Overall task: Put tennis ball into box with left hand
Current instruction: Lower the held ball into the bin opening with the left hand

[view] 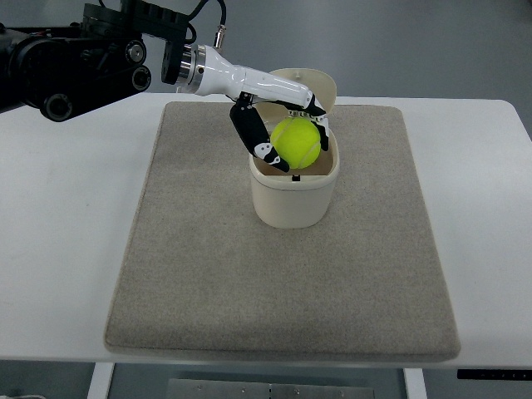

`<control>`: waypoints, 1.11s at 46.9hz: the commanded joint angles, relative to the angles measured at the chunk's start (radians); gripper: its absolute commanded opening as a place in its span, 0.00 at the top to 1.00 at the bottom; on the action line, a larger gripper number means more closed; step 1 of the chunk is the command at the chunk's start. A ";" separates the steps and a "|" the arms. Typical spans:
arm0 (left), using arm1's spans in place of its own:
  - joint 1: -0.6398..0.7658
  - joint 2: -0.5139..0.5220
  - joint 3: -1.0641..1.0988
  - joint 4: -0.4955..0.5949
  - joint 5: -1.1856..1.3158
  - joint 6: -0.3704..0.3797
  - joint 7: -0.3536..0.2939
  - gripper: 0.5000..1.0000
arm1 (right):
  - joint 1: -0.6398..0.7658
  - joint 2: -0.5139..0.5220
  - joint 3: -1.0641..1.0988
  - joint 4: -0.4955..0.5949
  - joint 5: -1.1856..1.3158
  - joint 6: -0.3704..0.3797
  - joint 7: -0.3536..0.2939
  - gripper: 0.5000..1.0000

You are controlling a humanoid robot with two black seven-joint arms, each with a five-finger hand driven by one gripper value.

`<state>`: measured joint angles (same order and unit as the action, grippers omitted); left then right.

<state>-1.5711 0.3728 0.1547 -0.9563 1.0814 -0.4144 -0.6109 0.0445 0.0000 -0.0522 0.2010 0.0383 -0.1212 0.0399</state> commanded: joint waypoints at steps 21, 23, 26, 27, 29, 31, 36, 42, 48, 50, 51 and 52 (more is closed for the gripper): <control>0.016 0.000 0.003 0.008 -0.001 0.026 0.000 1.00 | 0.000 0.000 0.000 0.000 0.000 0.000 0.000 0.20; 0.017 0.000 0.003 0.008 -0.003 0.035 0.000 1.00 | 0.000 0.000 0.000 0.000 0.000 0.000 0.000 0.20; 0.017 -0.002 0.003 0.008 -0.012 0.049 0.000 1.00 | 0.000 0.000 0.000 0.000 0.000 0.000 0.000 0.20; 0.017 -0.002 0.003 0.010 -0.014 0.054 0.000 1.00 | 0.000 0.000 0.000 0.000 0.000 0.000 0.000 0.20; 0.017 -0.002 0.002 0.011 -0.014 0.055 0.000 0.91 | 0.000 0.000 0.000 0.000 0.000 0.000 0.000 0.20; 0.017 -0.002 0.002 0.013 -0.017 0.057 0.000 0.89 | 0.000 0.000 0.000 0.000 0.000 0.000 0.000 0.20; 0.019 -0.002 0.002 0.013 -0.017 0.057 0.000 0.89 | 0.000 0.000 0.000 0.000 0.000 0.000 0.000 0.20; 0.026 -0.003 -0.001 0.013 -0.018 0.057 0.000 0.70 | 0.000 0.000 0.000 0.000 0.000 0.000 0.000 0.20; 0.034 -0.005 -0.007 0.013 -0.018 0.057 0.000 0.65 | 0.000 0.000 0.000 0.000 0.000 0.000 0.000 0.20; 0.034 -0.005 -0.007 0.013 -0.018 0.057 0.000 0.64 | 0.000 0.000 0.000 0.000 0.000 0.000 0.000 0.20; 0.034 -0.003 -0.007 0.013 -0.020 0.057 0.000 0.63 | 0.000 0.000 0.000 0.000 0.000 0.000 0.000 0.20; 0.034 -0.005 -0.009 0.011 -0.020 0.057 0.000 0.63 | 0.000 0.000 0.000 0.000 0.000 0.000 0.000 0.20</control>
<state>-1.5371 0.3682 0.1471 -0.9433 1.0633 -0.3573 -0.6109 0.0444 0.0000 -0.0522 0.2009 0.0384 -0.1212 0.0399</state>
